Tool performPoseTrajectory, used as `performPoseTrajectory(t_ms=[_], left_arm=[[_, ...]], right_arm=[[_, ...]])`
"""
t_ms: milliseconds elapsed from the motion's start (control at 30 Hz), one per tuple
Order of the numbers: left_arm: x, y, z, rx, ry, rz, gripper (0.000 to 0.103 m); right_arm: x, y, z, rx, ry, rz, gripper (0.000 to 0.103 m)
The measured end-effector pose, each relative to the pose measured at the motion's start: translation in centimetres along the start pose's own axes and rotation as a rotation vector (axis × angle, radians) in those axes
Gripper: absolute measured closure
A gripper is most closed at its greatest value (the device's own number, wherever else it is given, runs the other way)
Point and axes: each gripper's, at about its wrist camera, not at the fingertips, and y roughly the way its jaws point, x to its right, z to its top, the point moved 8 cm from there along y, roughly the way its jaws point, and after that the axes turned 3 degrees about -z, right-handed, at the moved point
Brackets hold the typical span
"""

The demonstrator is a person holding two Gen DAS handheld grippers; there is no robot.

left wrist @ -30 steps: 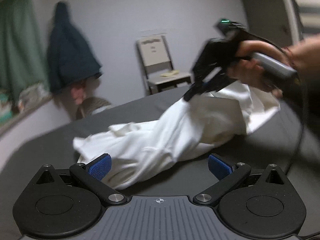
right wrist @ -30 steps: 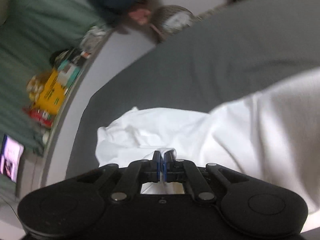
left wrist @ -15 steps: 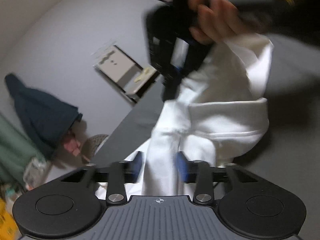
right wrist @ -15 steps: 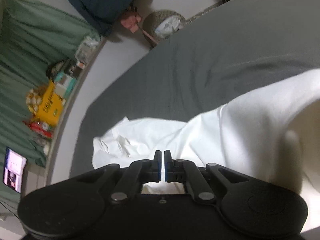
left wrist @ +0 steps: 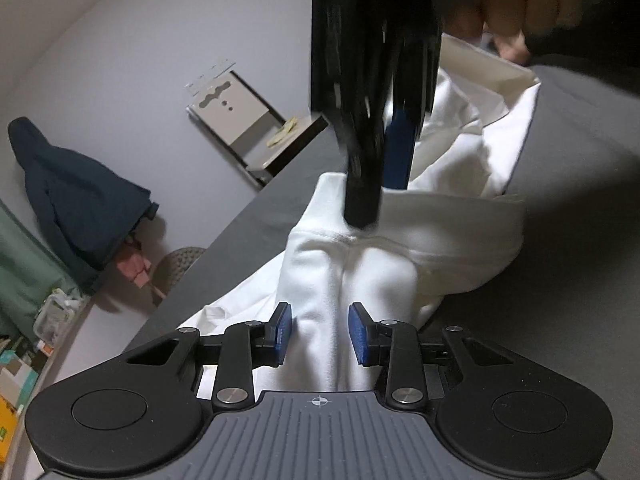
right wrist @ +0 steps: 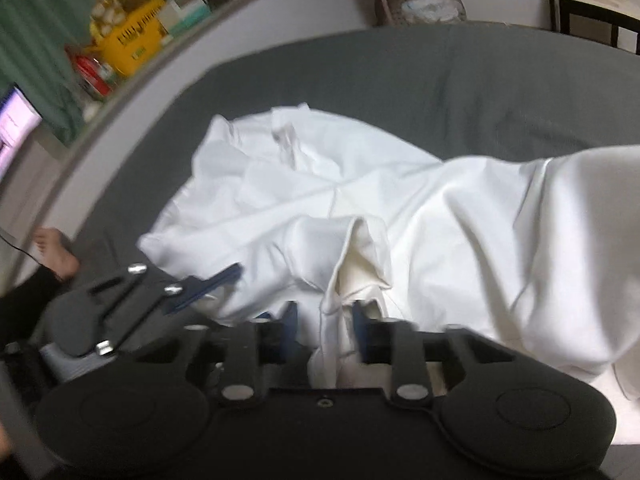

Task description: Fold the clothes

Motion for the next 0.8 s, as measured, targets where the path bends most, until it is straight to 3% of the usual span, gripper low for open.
performPoseTrajectory(t_ms=[100, 167, 233, 300, 433, 533, 600, 667, 800], left_arm=[[0.6, -0.9, 0.2, 0.015, 0.050, 0.019, 0.061], [0.7, -1.3, 0.4, 0.021, 0.076, 0.064, 0.032], [0.3, -1.9, 1.0, 0.056, 0.075, 0.075, 0.021], [0.0, -2.5, 1.6, 0.091, 0.074, 0.086, 0.021], [-0.6, -3.8, 2.8, 0.160, 0.072, 0.108, 0.022], [-1.1, -4.8, 3.6, 0.213, 0.070, 0.124, 0.037], [-1.4, -5.5, 4.2, 0.247, 0.069, 0.135, 0.038], [-1.6, -6.1, 4.5, 0.264, 0.091, 0.163, 0.054], [-1.5, -7.2, 4.5, 0.265, 0.125, 0.193, 0.058]], right_arm=[[-0.1, 0.4, 0.2, -0.018, 0.021, 0.039, 0.100], [-0.8, -1.1, 0.4, -0.007, 0.029, 0.126, 0.100], [-1.3, -3.0, 0.4, 0.009, 0.028, 0.192, 0.100], [-1.8, -4.6, 0.3, 0.021, 0.020, 0.256, 0.100], [-1.8, -6.6, 0.0, 0.041, -0.021, 0.296, 0.100], [-1.4, -7.5, 0.2, 0.058, -0.004, 0.327, 0.100], [-1.9, -8.2, 0.2, 0.063, -0.013, 0.353, 0.100], [-2.5, -8.8, 0.2, 0.069, -0.037, 0.369, 0.100], [-3.1, -9.4, 0.2, 0.078, -0.083, 0.347, 0.100]])
